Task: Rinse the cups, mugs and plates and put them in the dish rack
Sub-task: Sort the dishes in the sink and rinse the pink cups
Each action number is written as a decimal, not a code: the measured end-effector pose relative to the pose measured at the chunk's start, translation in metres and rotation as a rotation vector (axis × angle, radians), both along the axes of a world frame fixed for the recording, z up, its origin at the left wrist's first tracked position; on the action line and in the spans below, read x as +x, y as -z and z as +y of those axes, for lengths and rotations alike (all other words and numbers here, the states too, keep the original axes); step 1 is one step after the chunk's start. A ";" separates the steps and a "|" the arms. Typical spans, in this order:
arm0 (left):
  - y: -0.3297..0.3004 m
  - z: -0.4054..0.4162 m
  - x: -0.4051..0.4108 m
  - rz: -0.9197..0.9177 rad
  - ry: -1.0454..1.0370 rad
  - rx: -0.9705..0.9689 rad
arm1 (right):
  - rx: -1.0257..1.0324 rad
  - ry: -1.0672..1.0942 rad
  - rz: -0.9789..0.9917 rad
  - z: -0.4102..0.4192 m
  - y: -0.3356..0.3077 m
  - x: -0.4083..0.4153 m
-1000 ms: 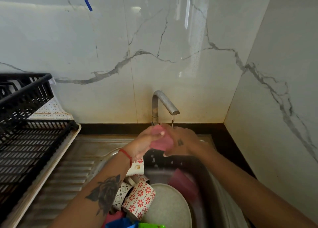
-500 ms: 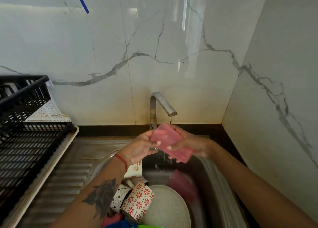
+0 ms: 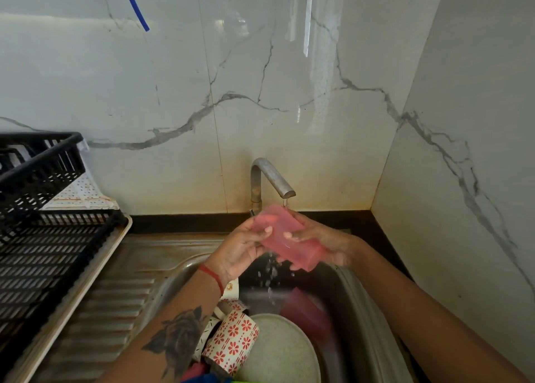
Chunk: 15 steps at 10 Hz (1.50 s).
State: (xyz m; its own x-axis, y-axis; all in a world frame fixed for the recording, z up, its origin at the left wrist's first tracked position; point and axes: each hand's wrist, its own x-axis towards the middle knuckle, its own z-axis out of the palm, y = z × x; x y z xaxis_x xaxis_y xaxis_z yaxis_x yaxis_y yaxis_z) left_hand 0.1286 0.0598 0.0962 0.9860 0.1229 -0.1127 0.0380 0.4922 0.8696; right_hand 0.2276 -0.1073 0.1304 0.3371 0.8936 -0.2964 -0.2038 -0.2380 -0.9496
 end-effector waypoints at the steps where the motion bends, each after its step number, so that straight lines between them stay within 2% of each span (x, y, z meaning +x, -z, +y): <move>1: 0.001 -0.014 0.003 0.080 -0.116 -0.040 | -0.005 0.160 -0.087 0.005 0.002 -0.008; 2: 0.006 -0.028 0.006 0.169 -0.077 -0.139 | -0.123 0.313 -0.348 0.015 0.003 -0.020; 3: 0.007 -0.040 0.011 0.138 -0.116 -0.295 | -0.095 0.428 -0.582 0.020 0.005 -0.034; 4: 0.015 -0.046 0.021 0.183 -0.243 -0.473 | -0.020 0.509 -0.973 0.014 0.010 -0.054; 5: 0.004 -0.051 0.027 0.155 -0.289 -0.597 | -0.106 0.386 -1.211 0.006 0.023 -0.067; 6: 0.009 -0.047 0.022 0.581 -0.075 0.097 | -0.205 0.203 -1.478 -0.006 0.036 -0.068; 7: 0.011 -0.060 0.033 0.515 -0.173 -0.625 | -0.199 0.040 -1.619 -0.025 0.050 -0.059; 8: 0.017 -0.064 0.037 0.504 -0.325 -0.642 | -0.266 0.066 -1.669 -0.038 0.054 -0.046; 9: 0.014 -0.070 0.033 0.492 -0.277 -0.676 | -0.254 0.192 -1.637 -0.031 0.057 -0.053; 10: 0.010 -0.069 0.028 0.409 -0.262 -0.711 | -0.085 0.417 -1.558 -0.022 0.063 -0.067; 11: 0.009 -0.060 0.028 0.244 -0.348 -0.419 | -0.157 0.629 -1.073 -0.022 0.058 -0.062; 12: 0.000 -0.059 0.020 0.158 -0.309 -0.225 | -0.106 0.546 -0.226 -0.018 0.051 -0.051; 13: -0.004 -0.052 0.010 0.098 -0.339 -0.108 | -0.054 0.526 -0.120 -0.008 0.054 -0.045; 15: -0.012 -0.029 -0.010 0.063 -0.333 0.090 | -0.022 0.642 -0.399 0.000 0.056 -0.040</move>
State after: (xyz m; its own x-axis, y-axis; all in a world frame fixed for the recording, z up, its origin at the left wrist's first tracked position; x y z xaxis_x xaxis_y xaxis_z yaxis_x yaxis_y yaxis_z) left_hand 0.1182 0.0306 0.1083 0.8817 0.4487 -0.1460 -0.0569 0.4083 0.9111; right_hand 0.1877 -0.1070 0.0746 0.8748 0.4809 -0.0582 0.0497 -0.2087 -0.9767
